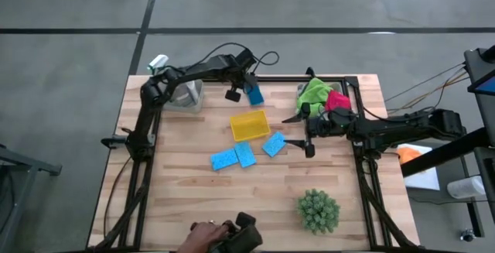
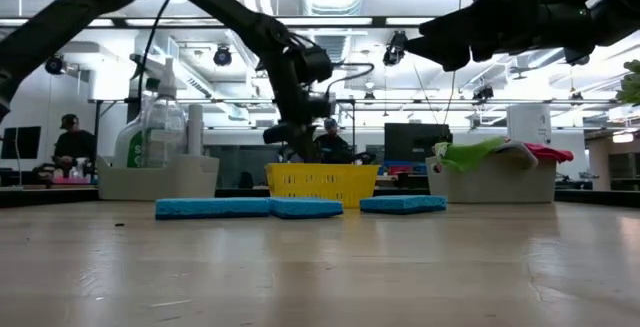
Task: Pick & Place Kitchen Items
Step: Put the blue sponge into the yellow bin
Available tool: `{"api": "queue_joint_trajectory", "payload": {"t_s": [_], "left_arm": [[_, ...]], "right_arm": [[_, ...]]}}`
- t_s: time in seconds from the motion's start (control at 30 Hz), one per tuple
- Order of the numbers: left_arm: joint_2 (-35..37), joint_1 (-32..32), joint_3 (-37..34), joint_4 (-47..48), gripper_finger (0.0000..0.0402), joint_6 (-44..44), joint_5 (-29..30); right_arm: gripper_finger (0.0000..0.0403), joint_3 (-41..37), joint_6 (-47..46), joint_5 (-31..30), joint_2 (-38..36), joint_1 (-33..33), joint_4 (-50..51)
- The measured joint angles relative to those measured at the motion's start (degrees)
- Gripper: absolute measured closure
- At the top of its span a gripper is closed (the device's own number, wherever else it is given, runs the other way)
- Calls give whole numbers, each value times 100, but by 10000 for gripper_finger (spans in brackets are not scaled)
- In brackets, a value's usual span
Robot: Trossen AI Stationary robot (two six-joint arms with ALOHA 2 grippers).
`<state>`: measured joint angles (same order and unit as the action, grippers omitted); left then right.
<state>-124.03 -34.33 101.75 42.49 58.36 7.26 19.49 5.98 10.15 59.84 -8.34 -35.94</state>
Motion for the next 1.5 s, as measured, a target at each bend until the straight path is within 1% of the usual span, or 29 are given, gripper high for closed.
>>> {"api": "queue_joint_trajectory", "payload": {"t_s": [0.13, 0.27, 0.37, 0.47, 0.53, 0.63, 0.73, 0.87, 1.0, 1.1, 1.2, 1.33, 1.37, 1.5], "left_arm": [[58, 43, -9, 2, 401, 10, -360], [21, 53, -297, -331, 390, 414, -428], [20, 44, -589, -678, 357, 729, -341], [19, 45, -864, -1066, 311, 995, -285], [13, 42, -977, -1255, 279, 1205, -240], [13, 27, -1027, -1455, 242, 1311, -229], [-47, 9, -964, -1515, 222, 1384, -230], [-341, -10, -796, -1402, 218, 1547, -210], [-596, -9, -609, -1240, 218, 1724, 52], [-673, -10, -573, -1183, 232, 1781, 83], [-675, -10, -595, -1138, 275, 1817, 87], [-673, -5, -588, -973, 367, 1818, 82], [-673, 1, -591, -947, 384, 1811, 82], [-673, 18, -603, -932, 396, 1625, 206]], "right_arm": [[77, 0, -2, 2, 38, 0, 2], [77, 0, -1, 2, 22, 0, 2], [77, 0, 0, 2, 14, 0, -1], [77, 0, 0, 7, 14, 0, 0], [77, 0, 0, 13, 14, 0, 2], [77, 0, 0, 17, 14, 0, -2], [77, 0, 0, 17, 14, 0, -2], [77, 0, 0, 17, 14, 0, -2], [77, 0, -43, 19, 14, 0, 0], [77, 0, -79, 23, 14, 3, 2], [77, 0, -87, 24, 14, 2, 2], [77, 0, -87, 24, 14, 2, 4], [77, 0, -87, 23, 14, 2, 3], [77, 0, -87, 24, 14, 2, 4]]}}
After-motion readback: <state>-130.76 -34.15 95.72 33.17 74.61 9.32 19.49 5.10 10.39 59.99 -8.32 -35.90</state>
